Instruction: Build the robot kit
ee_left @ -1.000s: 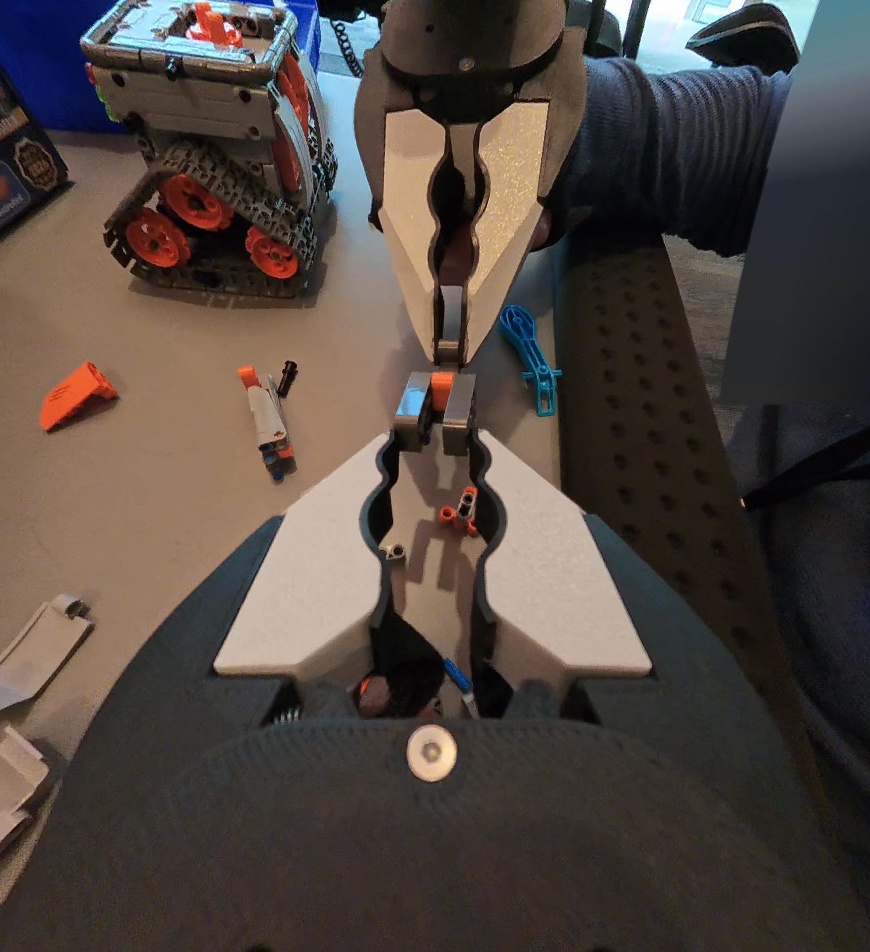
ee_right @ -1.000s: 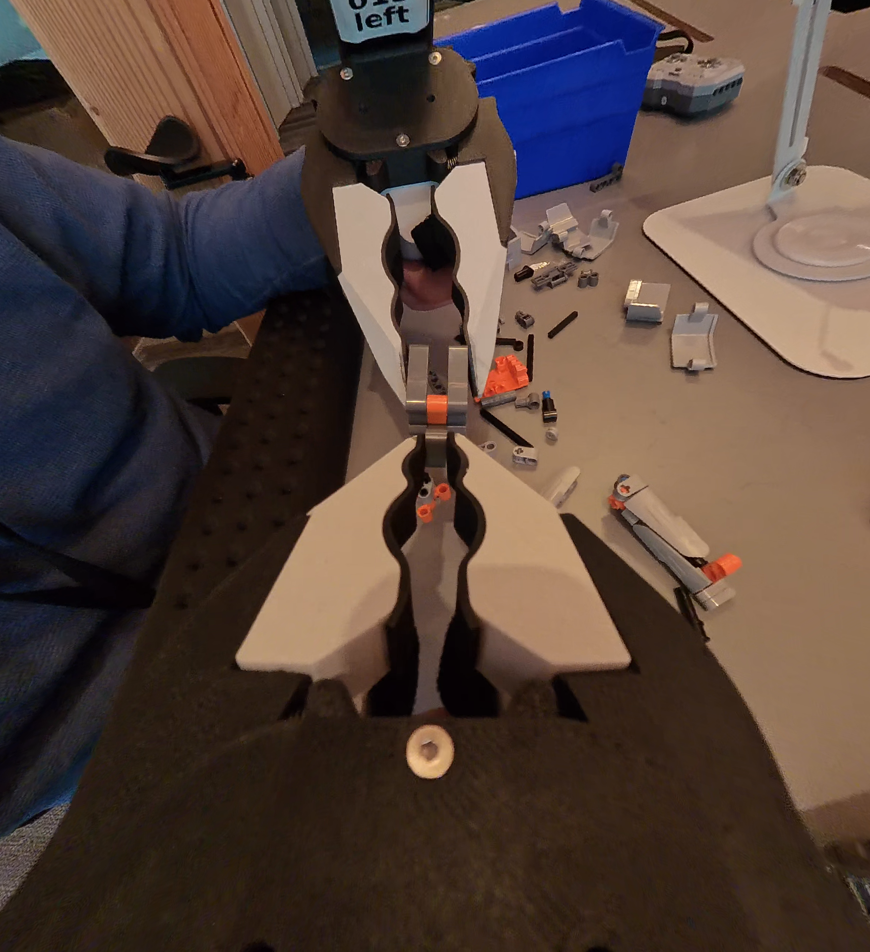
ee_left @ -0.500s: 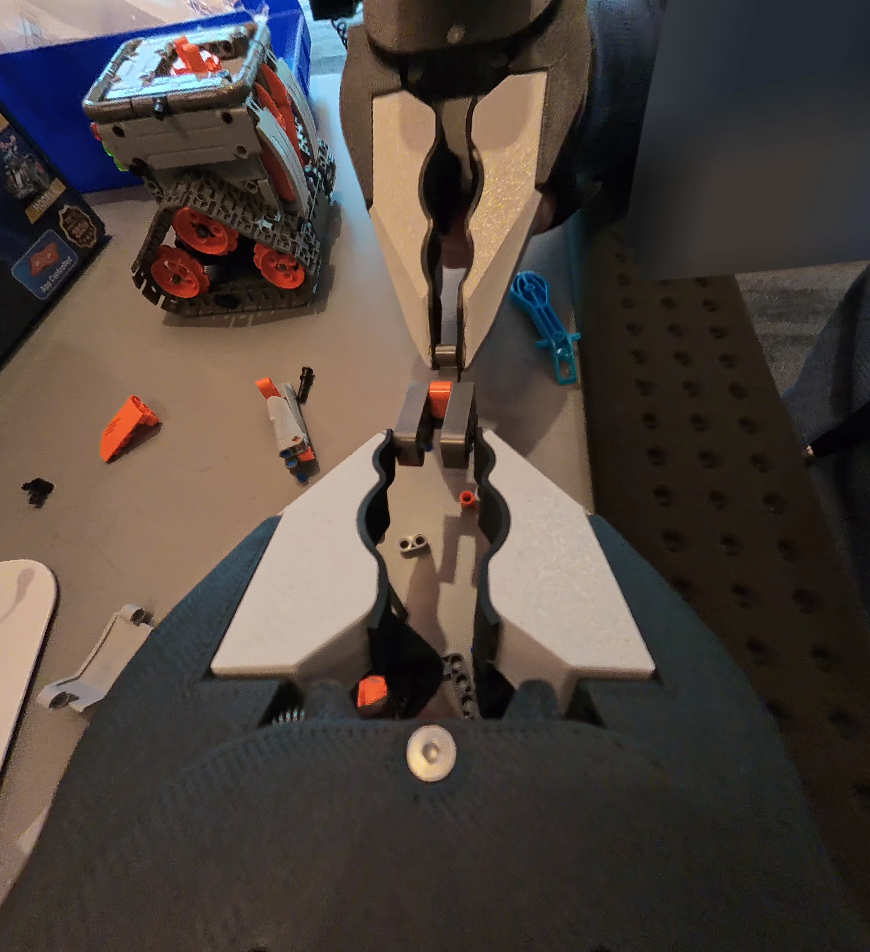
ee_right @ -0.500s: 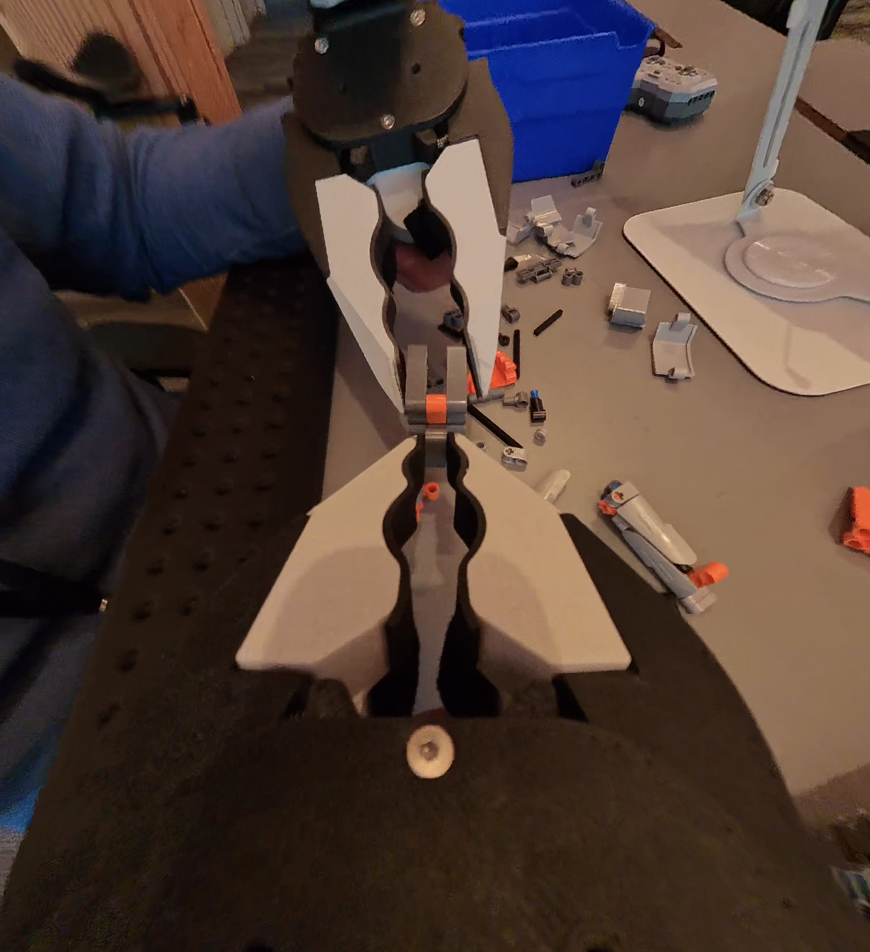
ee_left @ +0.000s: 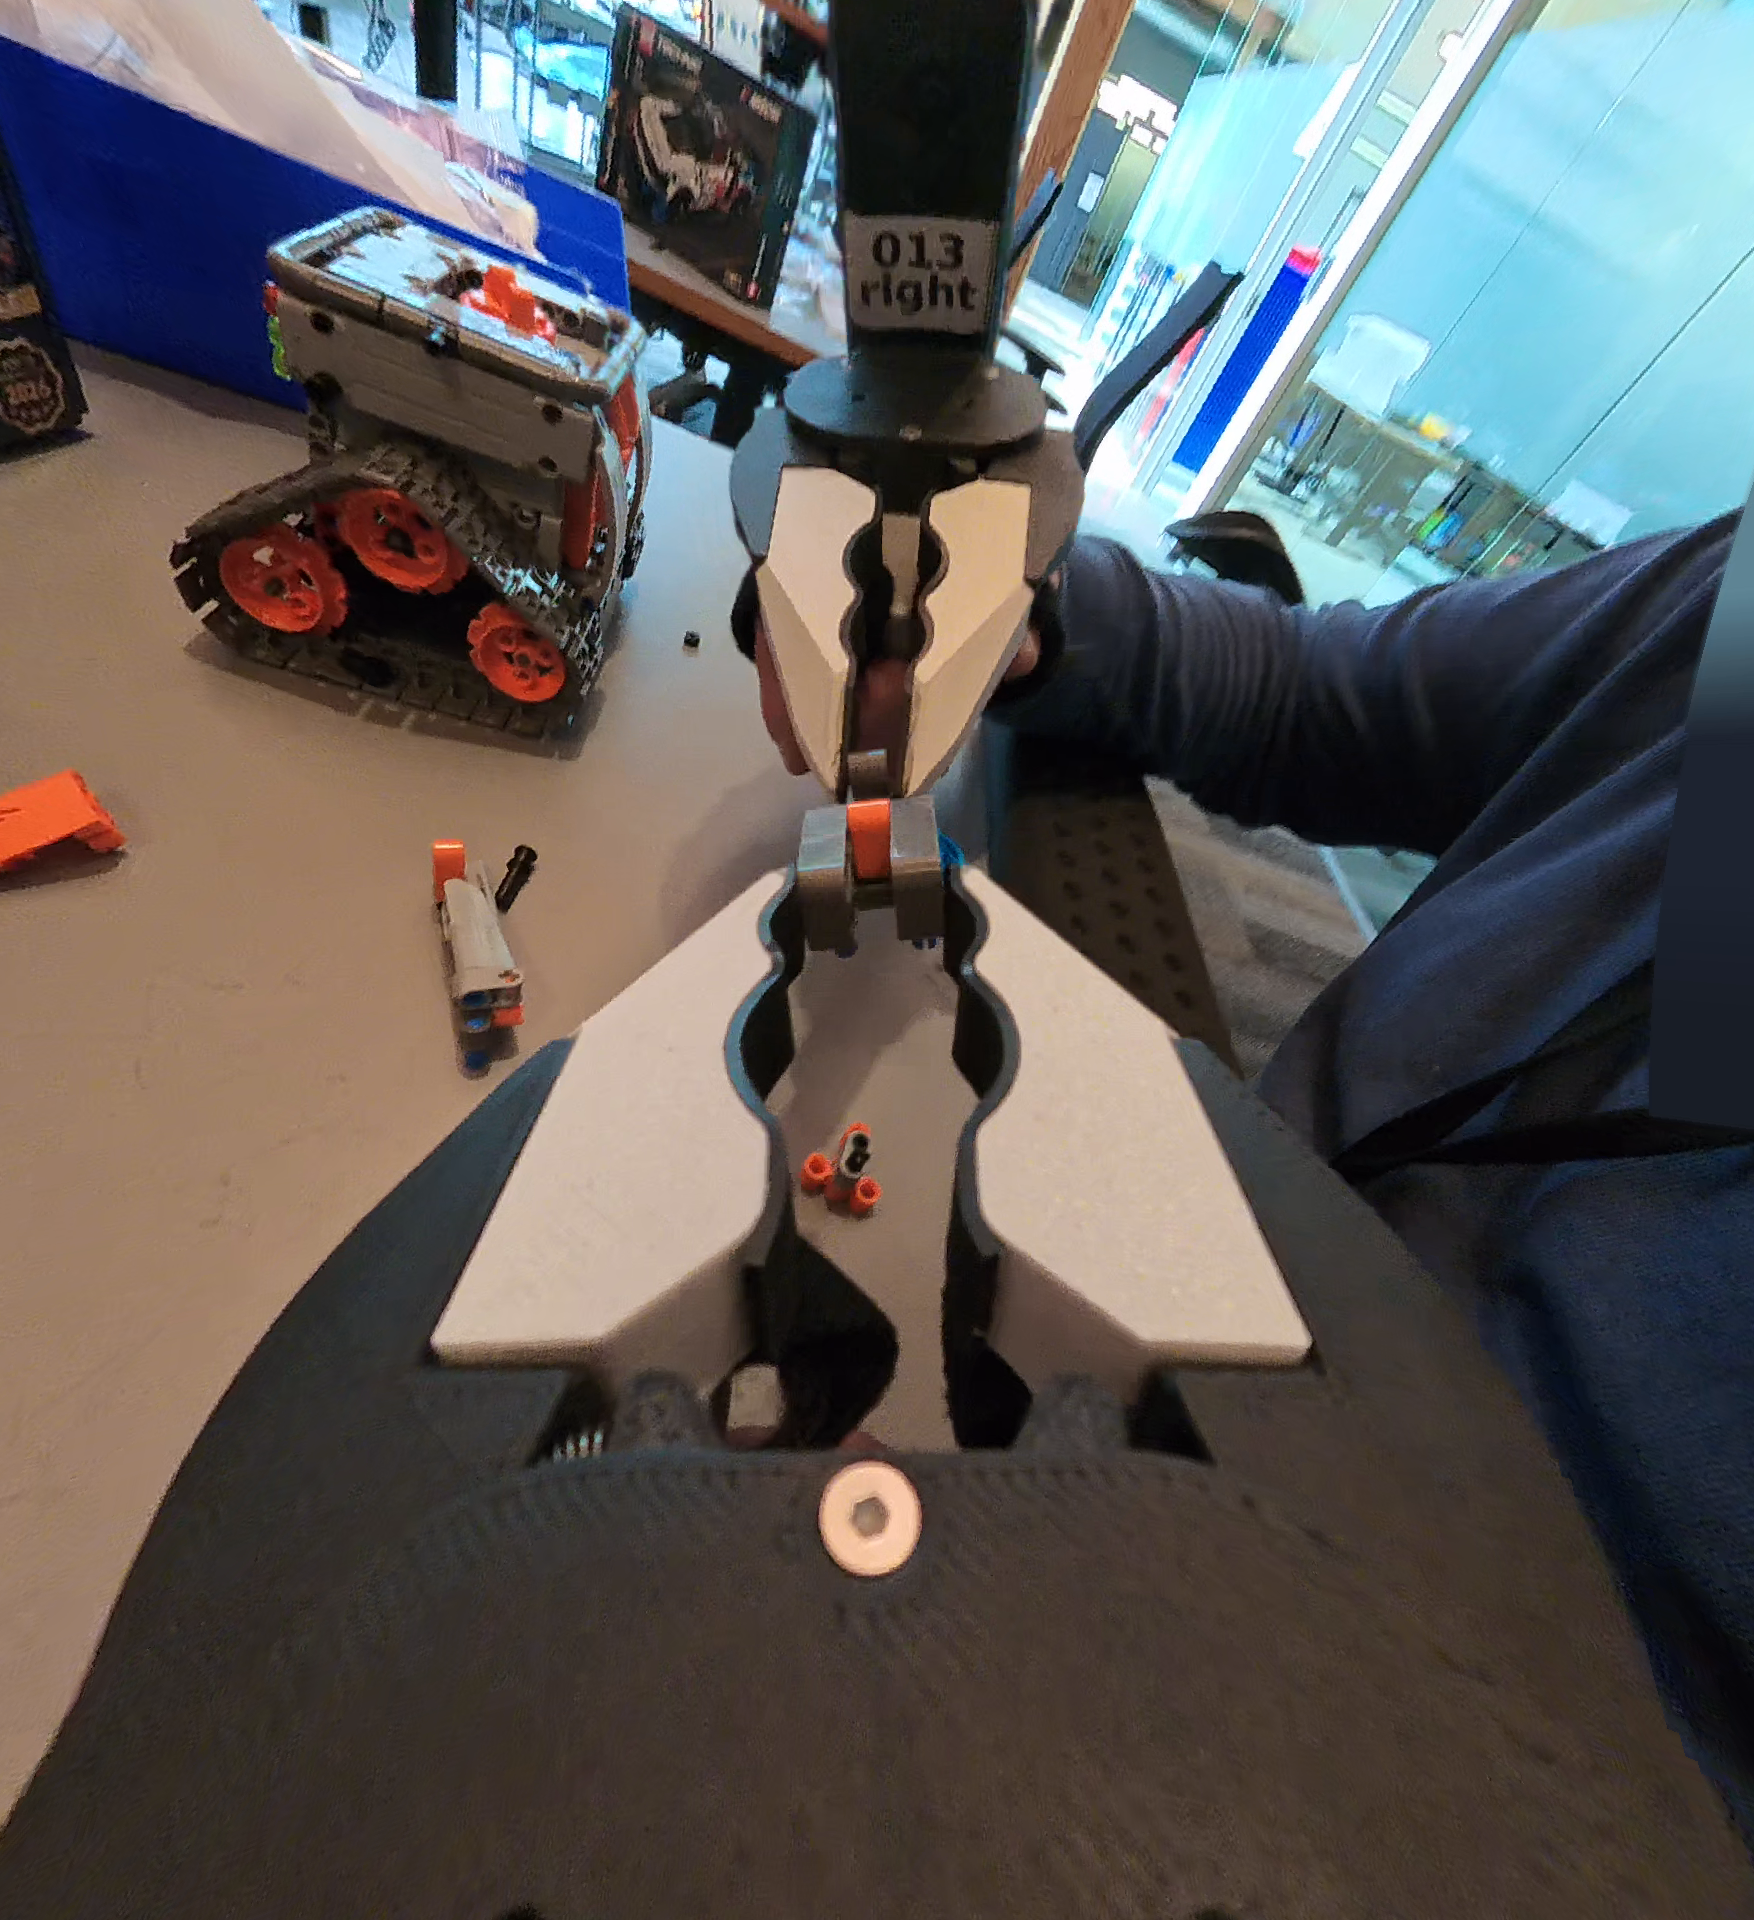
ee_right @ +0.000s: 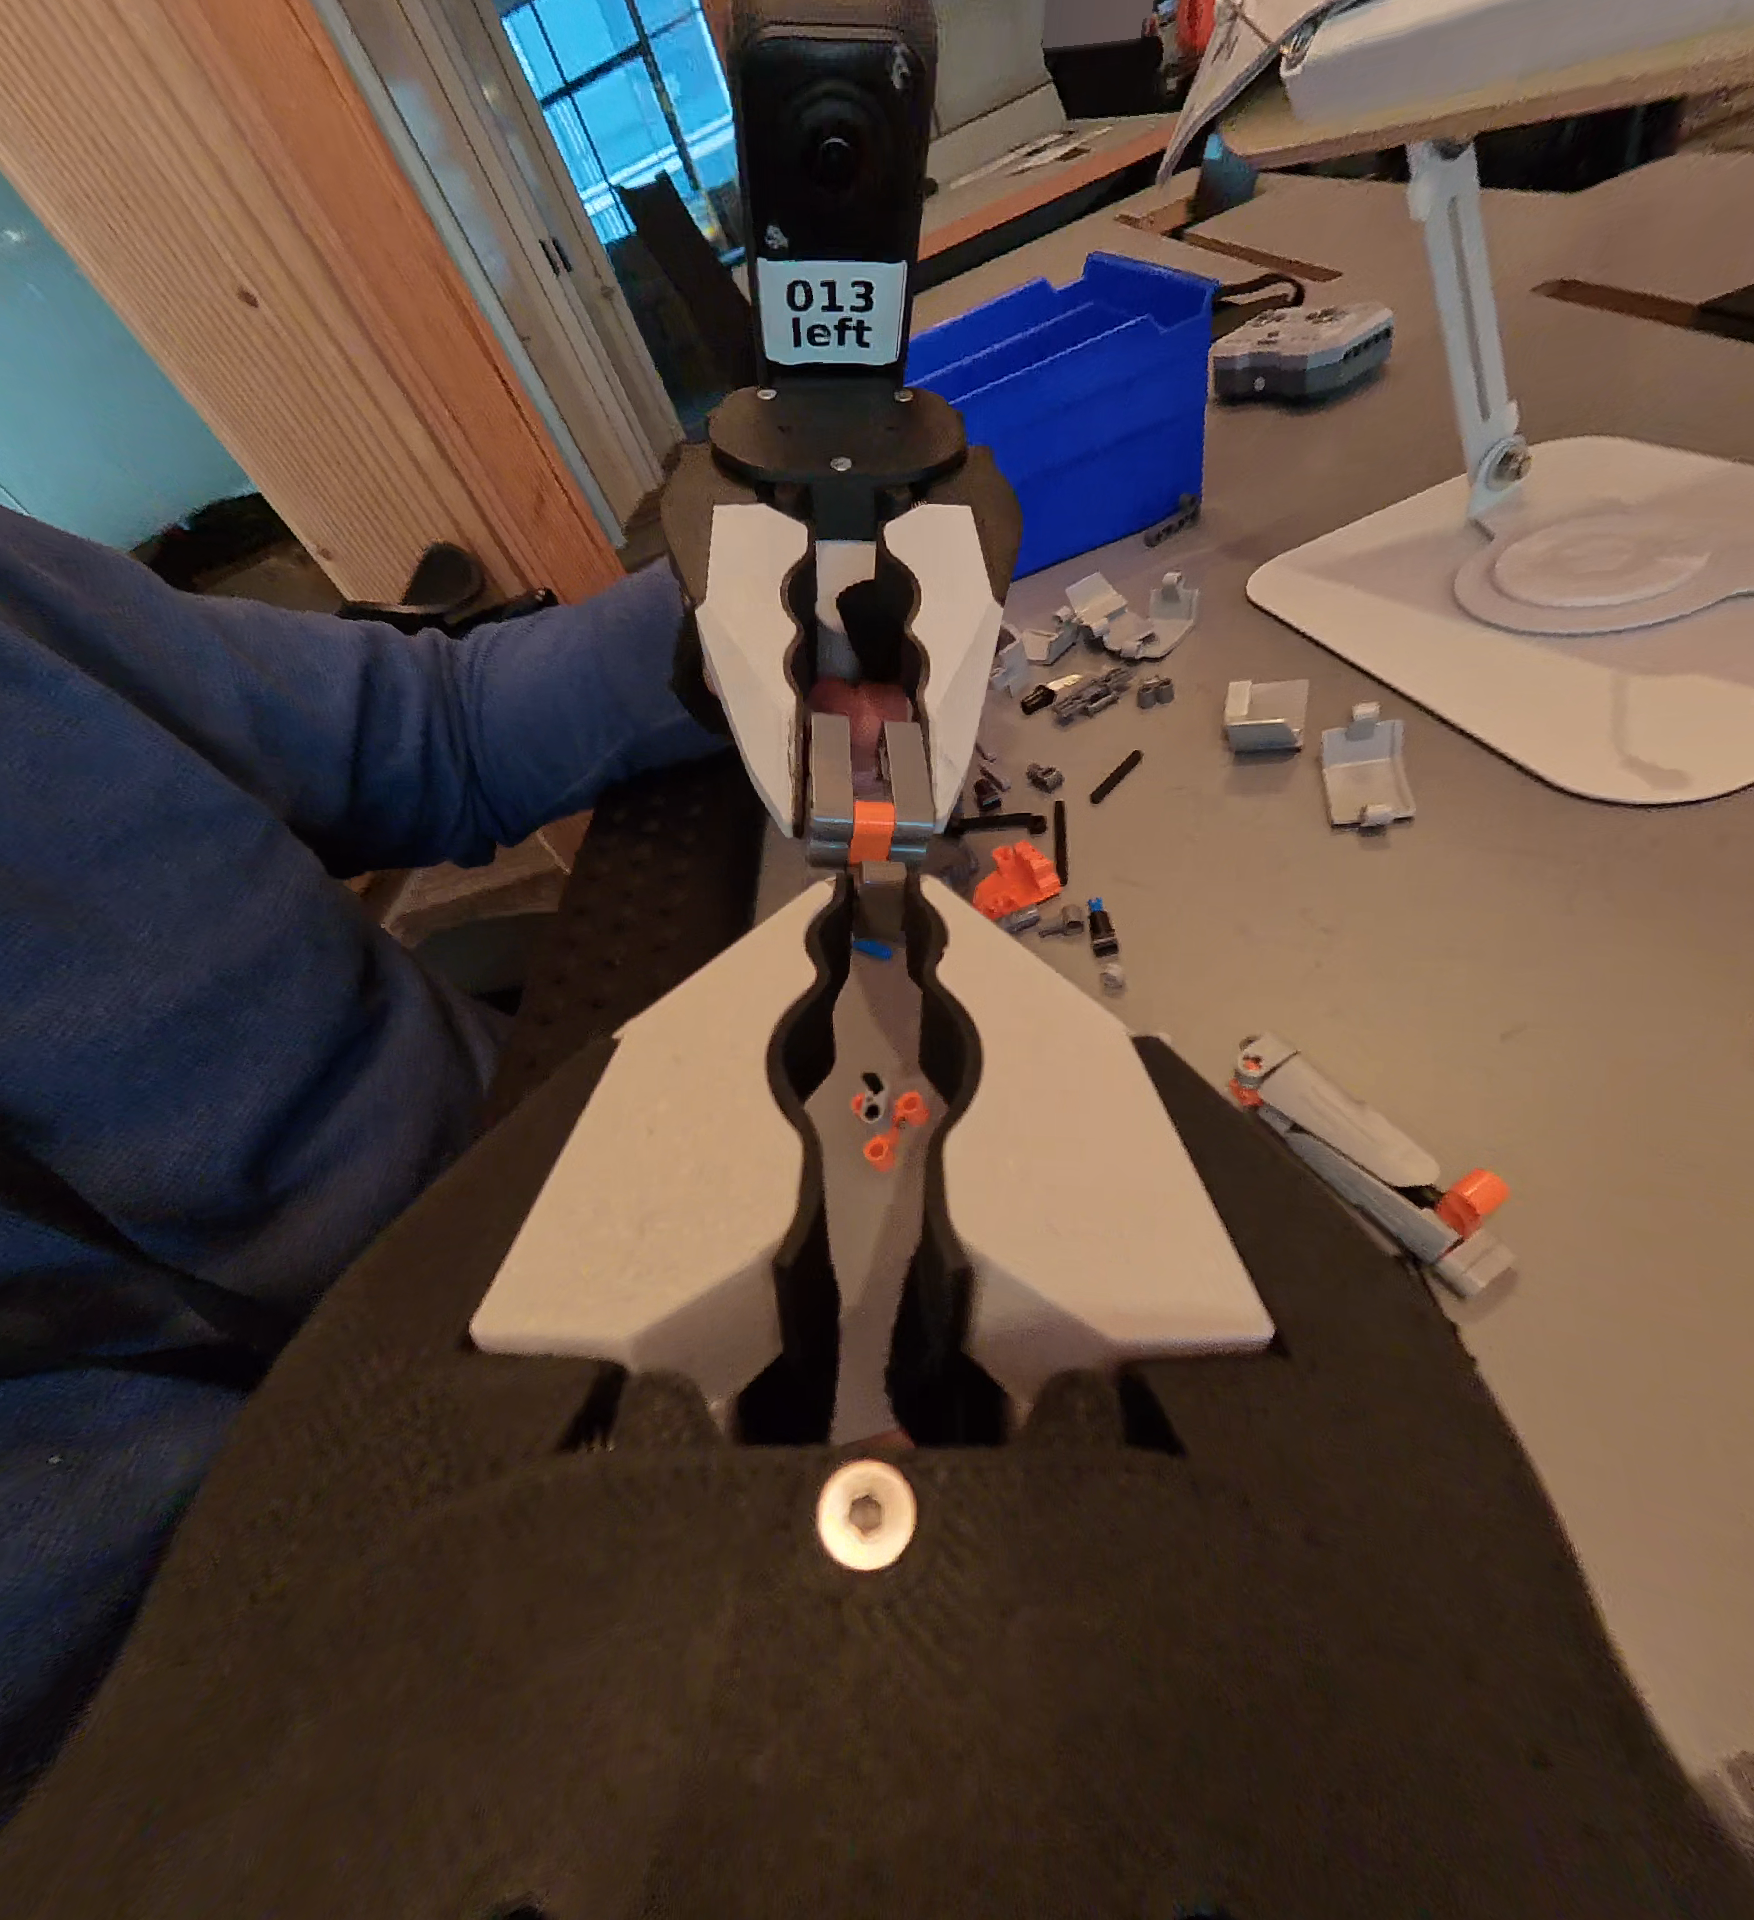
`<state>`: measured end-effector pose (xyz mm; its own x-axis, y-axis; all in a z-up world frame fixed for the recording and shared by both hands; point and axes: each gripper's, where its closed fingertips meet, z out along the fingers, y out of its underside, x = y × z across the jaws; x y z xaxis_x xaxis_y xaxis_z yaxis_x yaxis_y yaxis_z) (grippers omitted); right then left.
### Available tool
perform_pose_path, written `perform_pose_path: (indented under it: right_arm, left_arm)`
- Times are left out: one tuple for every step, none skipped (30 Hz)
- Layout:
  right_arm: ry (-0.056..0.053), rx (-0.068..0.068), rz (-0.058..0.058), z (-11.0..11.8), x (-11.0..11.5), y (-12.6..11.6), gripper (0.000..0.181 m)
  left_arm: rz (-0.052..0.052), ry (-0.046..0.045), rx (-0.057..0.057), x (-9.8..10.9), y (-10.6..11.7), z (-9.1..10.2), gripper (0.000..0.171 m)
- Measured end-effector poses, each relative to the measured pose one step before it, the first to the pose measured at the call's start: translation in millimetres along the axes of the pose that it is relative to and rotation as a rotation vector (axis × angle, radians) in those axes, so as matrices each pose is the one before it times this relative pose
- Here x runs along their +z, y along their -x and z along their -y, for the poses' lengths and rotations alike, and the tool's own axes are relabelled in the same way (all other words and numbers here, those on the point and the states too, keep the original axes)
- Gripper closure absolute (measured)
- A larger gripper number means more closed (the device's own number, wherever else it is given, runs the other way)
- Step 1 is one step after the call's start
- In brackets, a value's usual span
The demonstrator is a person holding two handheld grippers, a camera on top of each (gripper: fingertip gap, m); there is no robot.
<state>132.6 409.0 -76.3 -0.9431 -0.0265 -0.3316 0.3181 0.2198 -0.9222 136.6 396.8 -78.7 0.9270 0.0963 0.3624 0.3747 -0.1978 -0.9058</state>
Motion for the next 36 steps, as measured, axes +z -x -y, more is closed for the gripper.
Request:
perform_pose_path:
  right_arm:
    - [0.0008, -0.0259, -0.0116, 1.56, 0.07, 0.27, 0.171]
    - [-0.0001, -0.0359, -0.0044, 1.87, -0.19, 2.05, 0.165]
    - [0.0015, -0.0539, -0.0185, 1.59, -0.45, 1.06, 0.164]
    - [0.0136, -0.0618, -0.0289, 0.08, -0.30, -0.41, 0.162]
    - [0.0270, -0.0715, -0.0358, -1.76, -0.11, -1.47, 0.161]
    - [0.0279, -0.0858, -0.0362, -1.66, 0.29, -0.46, 0.156]
    - [0.0235, -0.1003, -0.0469, -0.39, -0.06, -1.15, 0.154]
    - [0.0224, -0.1045, -0.0590, 0.57, -0.27, -2.82, 0.153]
    - [0.0403, -0.1117, -0.0505, -1.29, 0.34, -2.00, 0.152]
    - [0.0413, -0.1176, -0.0513, -1.24, 0.33, -2.27, 0.151]
    - [0.0265, -0.1108, -0.0515, 0.65, -0.22, -2.53, 0.151]
    - [0.0262, -0.0982, -0.0260, 0.38, -0.04, 1.04, 0.151]
    - [0.0257, -0.0891, -0.0364, 0.37, 0.12, -0.76, 0.150]
    - [0.0307, -0.0871, -0.0328, -1.12, 0.36, -0.43, 0.149]
    - [0.0325, -0.0712, -0.0035, -1.89, 0.99, 3.20, 0.150]
    - [0.0132, -0.0451, 0.0006, 0.48, 1.12, 2.85, 0.153]
    - [0.0176, -0.0331, 0.0068, -0.89, 2.00, 3.10, 0.157]
    - [0.0227, -0.0330, -0.0052, -2.22, 2.21, 0.95, 0.161]
    - [0.0053, -0.0220, -0.0095, -0.36, 1.40, -0.38, 0.165]
    - [0.0008, 0.0115, 0.0090, -0.42, 1.16, 0.88, 0.166]
    - [-0.0047, 0.0375, 0.0096, -0.55, 1.16, -0.09, 0.166]
    - [-0.0143, 0.0424, 0.0162, 0.12, 0.85, 0.65, 0.166]
    - [-0.0147, 0.0492, 0.0278, -0.41, 0.65, 1.69, 0.166]
    - [-0.0174, 0.0672, 0.0366, -0.56, 0.42, 1.31, 0.166]
    - [-0.0231, 0.0935, 0.0374, -0.71, 0.30, -0.37, 0.166]
    - [-0.0332, 0.1057, 0.0456, -0.10, -0.31, -0.52, 0.166]
    - [-0.0452, 0.0960, 0.0493, 1.13, -1.21, -0.02, 0.166]
    - [-0.0374, 0.0957, 0.0507, 0.18, -1.49, 0.12, 0.167]
    - [-0.0313, 0.0884, 0.0477, -0.49, -1.42, -0.07, 0.167]
    - [-0.0418, 0.0780, 0.0365, 1.07, -1.65, -0.99, 0.167]
    - [-0.0502, 0.0839, 0.0462, 2.71, -1.71, 0.51, 0.167]
    - [-0.0361, 0.0876, 0.0554, 1.63, -1.39, 1.92, 0.167]
    - [-0.0241, 0.0617, 0.0301, 0.61, -1.15, -0.44, 0.167]
    - [-0.0197, 0.0342, 0.0171, 0.42, -1.11, -0.75, 0.167]
    - [-0.0110, 0.0339, 0.0230, -0.16, -0.69, 0.88, 0.167]
    - [-0.0068, 0.0274, 0.0068, -0.01, -0.43, -0.96, 0.167]
  left_arm:
    - [-0.0109, -0.02250, -0.0205, -1.76, 0.39, 2.84, 0.148]
    - [-0.0180, -0.02377, -0.0244, -1.87, -0.22, 3.12, 0.148]
    - [-0.0133, -0.02287, -0.0235, -1.62, 0.18, 3.22, 0.148]
    - [-0.0001, -0.01795, -0.0163, -1.13, 1.68, 2.73, 0.148]
    - [-0.0017, -0.00716, -0.0100, -0.48, 1.05, 1.08, 0.148]
    - [-0.0064, -0.00086, -0.0075, 0.02, -0.17, 0.31, 0.148]
    - [-0.0052, 0.00253, -0.0098, 0.59, -0.20, -0.29, 0.148]
    - [-0.0039, 0.00305, -0.0090, 1.07, 0.00, -0.53, 0.148]
    - [-0.0101, 0.00509, -0.0074, 1.22, -0.97, -1.00, 0.148]
    - [-0.0085, 0.00828, -0.0084, 1.39, -0.73, -1.34, 0.148]
    - [0.0022, 0.00636, -0.0077, 1.41, 0.70, -1.02, 0.148]
    - [0.0021, 0.00254, -0.0044, 1.07, 0.44, -0.49, 0.148]
    - [-0.0076, 0.01025, -0.0051, 1.02, -0.93, -1.58, 0.148]
    - [0.0054, 0.01030, -0.0012, 0.91, 0.95, -1.60, 0.148]
    - [0.0073, 0.00348, -0.0021, 0.51, 1.27, -0.71, 0.148]
    - [-0.0080, 0.00286, -0.0051, 0.44, -0.82, -0.48, 0.148]
    - [-0.0031, 0.00246, -0.0042, 0.46, -0.20, -0.38, 0.148]
    - [0.0073, 0.00384, -0.0015, 0.55, 1.29, -0.51, 0.148]
    - [0.0015, 0.00451, -0.0050, 0.42, 0.68, -0.58, 0.148]
    - [0.0005, -0.00553, -0.0072, -0.42, 0.65, 1.06, 0.148]
    - [-0.0011, -0.00561, -0.0079, -0.57, 0.80, 0.97, 0.148]
    - [-0.0035, -0.00348, -0.0090, -0.18, 0.35, 0.40, 0.147]
    - [0.0013, 0.00145, -0.0062, 0.42, 1.17, -0.51, 0.146]
    - [0.0111, -0.01150, -0.0055, -0.21, 2.81, 1.43, 0.145]
    - [0.0088, -0.01827, -0.0039, -1.16, 2.23, 3.11, 0.145]
    - [0.0075, -0.01720, -0.0008, -1.82, 1.70, 3.50, 0.144]
    - [0.0073, -0.01820, 0.0023, -2.30, 1.44, 4.02, 0.139]
    - [0.0104, -0.01563, 0.0013, -2.44, 1.90, 3.64, 0.135]
    - [0.0118, -0.01653, 0.0035, -2.34, 2.23, 3.55, 0.134]
    - [0.0077, -0.01404, 0.0035, -2.17, 1.49, 2.80, 0.135]
    - [0.0025, -0.00528, 0.0010, -1.45, 0.55, 1.35, 0.136]
    - [0.0058, -0.00287, 0.0027, -1.05, 0.79, 0.73, 0.136]
    - [0.0064, -0.00460, 0.0030, -0.65, 0.67, 0.74, 0.136]
    - [0.0018, -0.00440, 0.0005, -0.33, 0.04, 0.75, 0.137]
    - [-0.0013, -0.00192, -0.0001, -0.21, -0.47, 0.41, 0.137]
    - [0.0003, 0.00132, 0.0022, 0.15, -0.28, -0.23, 0.137]
